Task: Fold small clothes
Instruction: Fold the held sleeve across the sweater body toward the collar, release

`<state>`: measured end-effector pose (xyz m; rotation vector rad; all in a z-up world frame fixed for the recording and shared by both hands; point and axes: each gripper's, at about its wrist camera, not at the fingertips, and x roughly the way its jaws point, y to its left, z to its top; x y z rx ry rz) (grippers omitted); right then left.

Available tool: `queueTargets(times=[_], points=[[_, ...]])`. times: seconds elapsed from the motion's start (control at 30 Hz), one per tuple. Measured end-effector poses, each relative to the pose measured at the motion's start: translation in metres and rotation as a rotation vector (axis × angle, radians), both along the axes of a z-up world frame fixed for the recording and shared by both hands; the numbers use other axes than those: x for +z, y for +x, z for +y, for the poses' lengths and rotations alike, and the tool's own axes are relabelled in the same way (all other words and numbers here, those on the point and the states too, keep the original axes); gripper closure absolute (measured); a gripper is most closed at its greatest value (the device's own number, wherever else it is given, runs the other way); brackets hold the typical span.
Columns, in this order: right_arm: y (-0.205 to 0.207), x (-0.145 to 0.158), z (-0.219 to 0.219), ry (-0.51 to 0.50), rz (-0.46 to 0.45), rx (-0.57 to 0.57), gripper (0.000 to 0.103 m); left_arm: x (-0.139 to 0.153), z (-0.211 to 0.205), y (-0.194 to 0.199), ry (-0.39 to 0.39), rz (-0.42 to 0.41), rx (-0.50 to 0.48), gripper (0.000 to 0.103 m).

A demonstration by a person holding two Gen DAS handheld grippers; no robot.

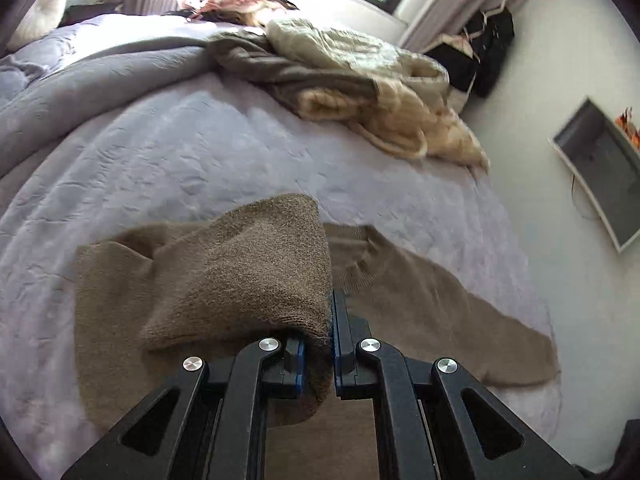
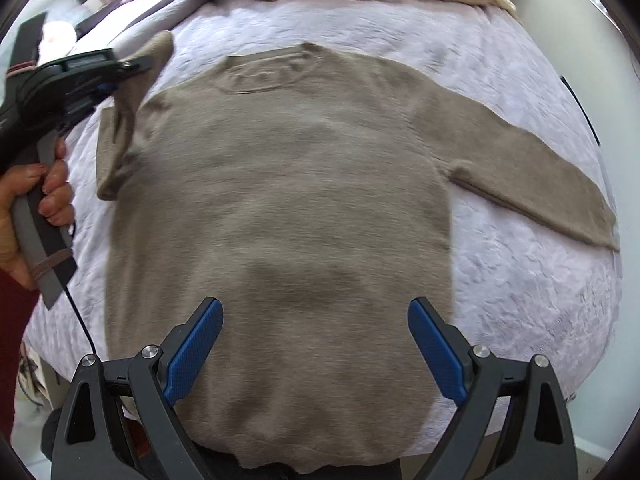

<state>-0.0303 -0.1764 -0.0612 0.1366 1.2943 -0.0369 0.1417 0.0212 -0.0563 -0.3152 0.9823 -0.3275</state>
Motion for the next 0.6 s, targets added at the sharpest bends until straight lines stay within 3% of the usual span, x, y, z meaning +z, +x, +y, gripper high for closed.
queueTargets(times=[0.13,0.27,0.33,0.47,0.6], points=[[-0.002,-0.014,-0.029,-0.005,0.03,-0.053,0.008,-0.047,-0.052,0.005,0.153,0.11,-0.073,0.092],[0.005,-0.017,-0.042,-0.012,0.032,-0.062,0.008,-0.059,-0.069,-0.004,0.272,0.15,-0.093,0.088],[0.011,-0.016,-0.045,-0.013,0.023,-0.06,0.008,-0.05,-0.065,-0.009,0.281,0.161,-0.099,0.088],[0.033,-0.011,-0.044,-0.023,-0.011,-0.035,0.008,-0.023,-0.037,-0.026,0.225,0.139,-0.096,0.088],[0.067,-0.004,-0.018,-0.056,-0.065,0.066,0.008,-0.004,-0.002,-0.039,0.235,0.111,-0.104,0.088]])
